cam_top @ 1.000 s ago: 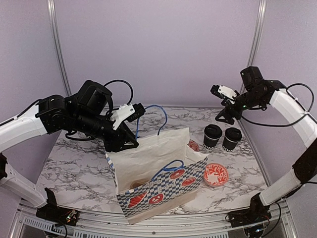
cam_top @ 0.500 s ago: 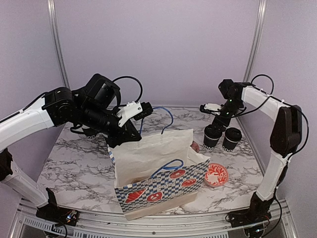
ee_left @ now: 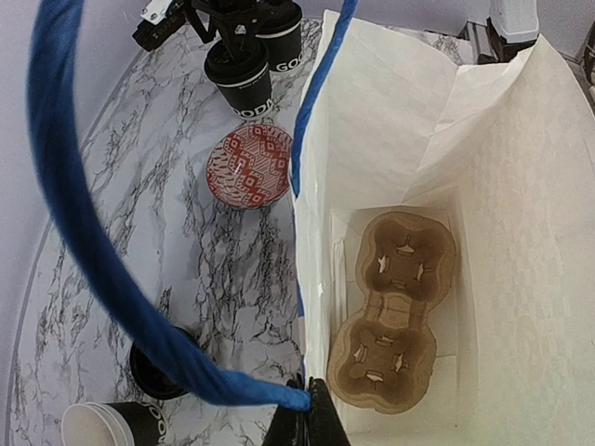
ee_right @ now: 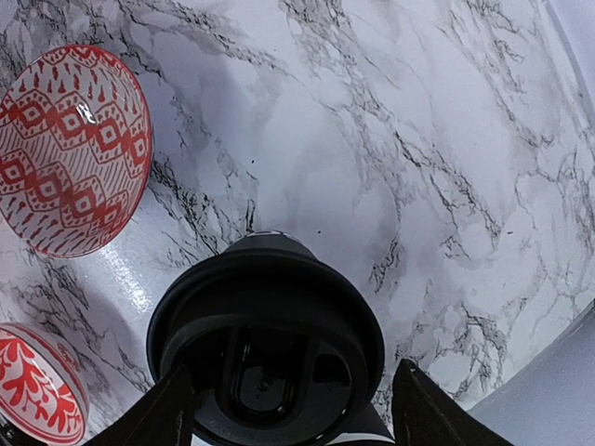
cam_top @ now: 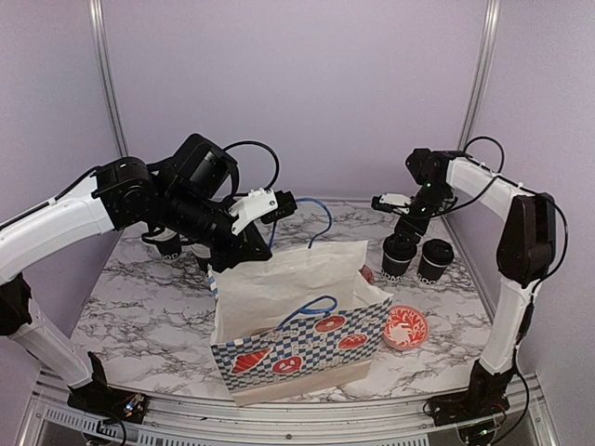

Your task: Pack the takeout coffee

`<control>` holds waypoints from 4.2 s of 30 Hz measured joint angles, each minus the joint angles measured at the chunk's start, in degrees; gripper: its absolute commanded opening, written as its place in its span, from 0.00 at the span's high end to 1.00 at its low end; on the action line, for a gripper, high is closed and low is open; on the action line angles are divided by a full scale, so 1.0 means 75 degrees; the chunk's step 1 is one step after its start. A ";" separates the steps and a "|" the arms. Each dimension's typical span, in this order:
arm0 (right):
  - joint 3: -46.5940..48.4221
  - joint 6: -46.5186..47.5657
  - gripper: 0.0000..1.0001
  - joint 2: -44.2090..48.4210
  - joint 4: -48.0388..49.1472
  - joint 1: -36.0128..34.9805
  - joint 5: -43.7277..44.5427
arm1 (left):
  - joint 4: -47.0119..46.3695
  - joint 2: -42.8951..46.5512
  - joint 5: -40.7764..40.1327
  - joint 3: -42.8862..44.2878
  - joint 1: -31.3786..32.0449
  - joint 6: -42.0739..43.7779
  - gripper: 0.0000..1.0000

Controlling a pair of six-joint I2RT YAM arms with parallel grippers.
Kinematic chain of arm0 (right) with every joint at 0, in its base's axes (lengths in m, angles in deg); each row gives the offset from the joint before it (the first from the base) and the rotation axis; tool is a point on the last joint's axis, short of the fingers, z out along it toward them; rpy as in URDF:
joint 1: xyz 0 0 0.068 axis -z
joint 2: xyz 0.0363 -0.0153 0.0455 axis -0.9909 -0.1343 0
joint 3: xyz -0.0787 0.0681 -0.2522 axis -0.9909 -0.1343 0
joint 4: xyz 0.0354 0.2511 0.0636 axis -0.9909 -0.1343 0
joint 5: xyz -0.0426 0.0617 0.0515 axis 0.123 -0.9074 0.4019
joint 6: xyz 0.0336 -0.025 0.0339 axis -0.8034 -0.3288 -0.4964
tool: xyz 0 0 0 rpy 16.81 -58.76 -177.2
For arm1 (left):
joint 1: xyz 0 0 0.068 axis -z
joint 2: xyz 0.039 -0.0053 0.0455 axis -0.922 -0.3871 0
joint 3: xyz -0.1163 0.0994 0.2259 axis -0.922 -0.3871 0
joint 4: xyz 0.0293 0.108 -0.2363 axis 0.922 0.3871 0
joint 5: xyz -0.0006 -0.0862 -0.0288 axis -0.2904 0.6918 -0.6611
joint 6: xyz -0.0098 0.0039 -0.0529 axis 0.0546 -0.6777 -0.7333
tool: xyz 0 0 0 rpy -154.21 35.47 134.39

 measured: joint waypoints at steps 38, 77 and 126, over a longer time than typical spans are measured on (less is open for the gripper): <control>-0.0236 -0.0006 0.19 -0.0070 -0.0484 0.0085 -0.0393 | 0.0006 -0.0009 -0.0076 0.0000 -0.0015 0.0073 0.99; 0.0356 -0.0329 0.52 0.4677 0.0417 -0.1577 -0.4319 | 0.0210 -0.0361 -0.1259 0.0530 -0.0143 0.0315 1.00; 0.0318 -0.0172 0.56 0.3171 -0.0994 -0.8338 0.0647 | -0.0341 0.1265 -0.1411 0.0906 0.0195 -0.0350 0.36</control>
